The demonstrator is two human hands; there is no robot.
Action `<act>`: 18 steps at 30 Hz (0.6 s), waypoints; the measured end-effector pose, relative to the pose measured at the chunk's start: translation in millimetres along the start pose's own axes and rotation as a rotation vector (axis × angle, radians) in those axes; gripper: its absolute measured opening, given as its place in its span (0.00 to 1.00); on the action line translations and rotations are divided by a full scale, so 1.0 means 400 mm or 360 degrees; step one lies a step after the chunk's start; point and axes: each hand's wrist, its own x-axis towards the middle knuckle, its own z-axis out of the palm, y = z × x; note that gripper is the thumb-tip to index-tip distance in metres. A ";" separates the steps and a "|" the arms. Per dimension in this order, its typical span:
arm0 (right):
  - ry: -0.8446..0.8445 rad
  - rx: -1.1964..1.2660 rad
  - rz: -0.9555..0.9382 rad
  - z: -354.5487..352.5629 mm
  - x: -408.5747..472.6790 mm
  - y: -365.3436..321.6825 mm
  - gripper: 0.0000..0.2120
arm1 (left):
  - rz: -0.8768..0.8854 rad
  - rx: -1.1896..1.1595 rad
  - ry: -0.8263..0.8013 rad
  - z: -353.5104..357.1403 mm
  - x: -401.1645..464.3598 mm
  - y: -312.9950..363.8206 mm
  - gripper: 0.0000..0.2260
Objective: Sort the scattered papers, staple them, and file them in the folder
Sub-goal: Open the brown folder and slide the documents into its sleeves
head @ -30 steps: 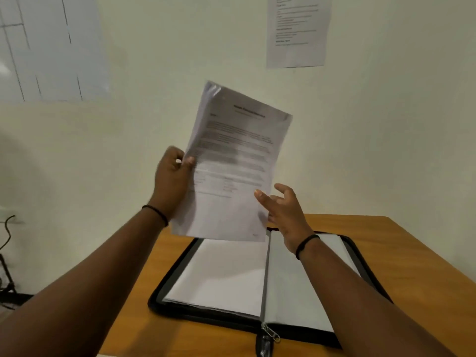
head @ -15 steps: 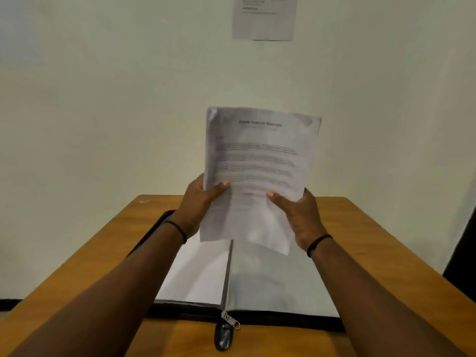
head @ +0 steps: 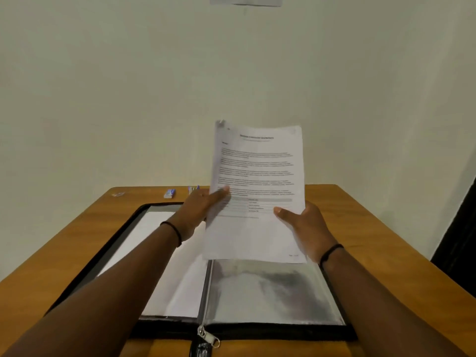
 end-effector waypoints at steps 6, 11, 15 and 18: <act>0.0474 -0.0159 0.0262 -0.085 0.053 0.078 0.10 | -0.0105 0.0606 0.0148 0.017 0.124 -0.107 0.12; 0.0453 -0.0278 0.0529 -0.118 0.097 0.108 0.12 | 0.0028 0.1628 0.0155 0.060 0.193 -0.193 0.09; 0.0379 -0.0309 0.0553 -0.129 0.123 0.118 0.15 | 0.0061 0.1889 0.0044 0.085 0.255 -0.209 0.14; 0.0315 -0.0332 0.0598 -0.143 0.133 0.136 0.15 | 0.0072 0.1921 -0.0005 0.079 0.263 -0.235 0.21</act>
